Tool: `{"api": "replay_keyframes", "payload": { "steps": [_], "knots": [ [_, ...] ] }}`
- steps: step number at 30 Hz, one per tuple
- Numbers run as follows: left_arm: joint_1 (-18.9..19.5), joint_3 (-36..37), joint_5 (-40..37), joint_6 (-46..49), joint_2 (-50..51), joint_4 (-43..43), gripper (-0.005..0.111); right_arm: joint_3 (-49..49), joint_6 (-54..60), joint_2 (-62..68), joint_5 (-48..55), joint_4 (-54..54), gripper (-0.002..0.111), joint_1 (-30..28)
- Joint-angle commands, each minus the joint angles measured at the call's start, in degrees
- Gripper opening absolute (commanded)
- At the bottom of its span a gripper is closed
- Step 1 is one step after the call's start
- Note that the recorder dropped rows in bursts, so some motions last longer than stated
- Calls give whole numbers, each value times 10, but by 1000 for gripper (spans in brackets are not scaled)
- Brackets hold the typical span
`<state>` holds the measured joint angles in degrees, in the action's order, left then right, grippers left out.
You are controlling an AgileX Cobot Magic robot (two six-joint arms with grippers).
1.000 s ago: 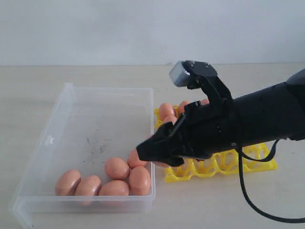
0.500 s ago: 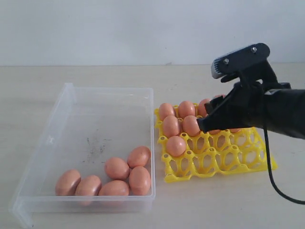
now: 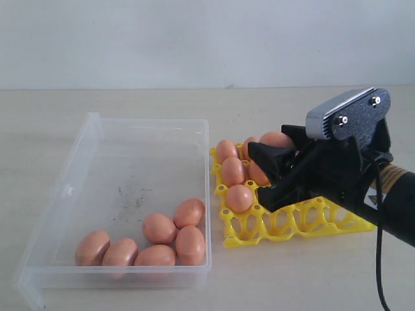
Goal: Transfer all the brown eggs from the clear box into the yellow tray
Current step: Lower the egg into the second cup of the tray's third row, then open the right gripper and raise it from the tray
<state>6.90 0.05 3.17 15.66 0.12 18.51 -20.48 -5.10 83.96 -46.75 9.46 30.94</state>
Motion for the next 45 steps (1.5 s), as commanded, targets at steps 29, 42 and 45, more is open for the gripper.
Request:
{"api": "replay_keyframes", "payload": {
  "steps": [29,42,45],
  "knots": [
    [-1,-1,-2,3,-1,-2,4,-74,-231,281,-166,243,0,-146],
    [-1,-1,-2,3,-1,-2,4,-78,-235,286,-152,234,3,-145],
    [-1,-1,-2,3,-1,-2,4,-78,-235,286,-153,236,20,-144]
  ]
}}
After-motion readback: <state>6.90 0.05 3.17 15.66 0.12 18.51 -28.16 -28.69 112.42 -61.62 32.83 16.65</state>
